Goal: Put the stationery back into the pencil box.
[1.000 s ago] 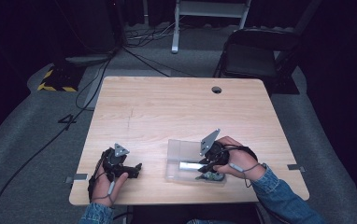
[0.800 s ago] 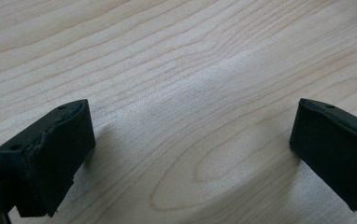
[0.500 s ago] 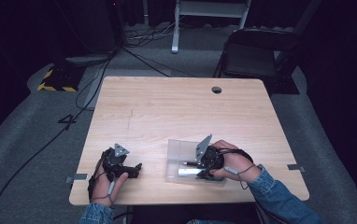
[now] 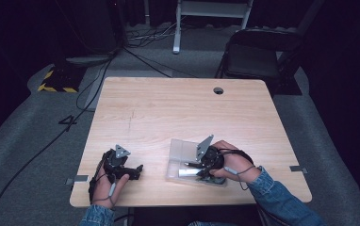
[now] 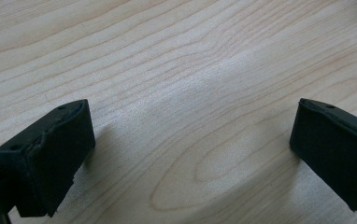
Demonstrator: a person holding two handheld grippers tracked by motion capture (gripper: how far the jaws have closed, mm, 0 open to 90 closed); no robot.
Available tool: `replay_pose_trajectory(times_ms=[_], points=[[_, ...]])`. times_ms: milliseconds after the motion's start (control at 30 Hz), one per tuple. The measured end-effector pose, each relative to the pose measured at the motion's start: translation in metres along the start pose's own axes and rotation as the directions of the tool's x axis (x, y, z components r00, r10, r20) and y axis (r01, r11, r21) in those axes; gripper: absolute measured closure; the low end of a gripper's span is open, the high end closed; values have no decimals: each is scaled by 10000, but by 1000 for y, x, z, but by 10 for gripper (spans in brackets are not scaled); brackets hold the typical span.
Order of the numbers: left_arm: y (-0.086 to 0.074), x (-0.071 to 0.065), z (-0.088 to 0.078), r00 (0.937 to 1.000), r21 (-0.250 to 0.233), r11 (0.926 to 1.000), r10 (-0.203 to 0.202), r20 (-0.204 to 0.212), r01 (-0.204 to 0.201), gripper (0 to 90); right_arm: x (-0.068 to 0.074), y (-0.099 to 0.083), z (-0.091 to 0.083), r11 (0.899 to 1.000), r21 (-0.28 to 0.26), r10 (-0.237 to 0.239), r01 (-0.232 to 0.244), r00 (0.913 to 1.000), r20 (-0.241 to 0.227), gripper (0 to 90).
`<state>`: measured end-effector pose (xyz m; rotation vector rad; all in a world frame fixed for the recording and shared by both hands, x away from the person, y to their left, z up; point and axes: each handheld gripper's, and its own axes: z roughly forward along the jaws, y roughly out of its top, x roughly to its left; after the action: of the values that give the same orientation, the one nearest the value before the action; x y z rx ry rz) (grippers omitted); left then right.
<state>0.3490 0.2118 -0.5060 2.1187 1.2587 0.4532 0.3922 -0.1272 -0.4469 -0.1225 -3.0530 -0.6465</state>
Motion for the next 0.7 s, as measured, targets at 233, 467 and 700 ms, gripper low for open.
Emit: replay_pose_trajectory(times_ms=[233,467,700], points=[[0,0,0,10000,2,10000,-4,6,4,4,-2,0,1,9993,70,-359,356,9987,351,705],[0,0,0,10000,-3,10000,-18,14,19,4,-2,-1,4,9991,109,-426,422,9983,399,704],[0,0,1,10000,-14,10000,-82,21,82,3,-3,-3,-10,9980,-577,-211,247,9978,626,659]])
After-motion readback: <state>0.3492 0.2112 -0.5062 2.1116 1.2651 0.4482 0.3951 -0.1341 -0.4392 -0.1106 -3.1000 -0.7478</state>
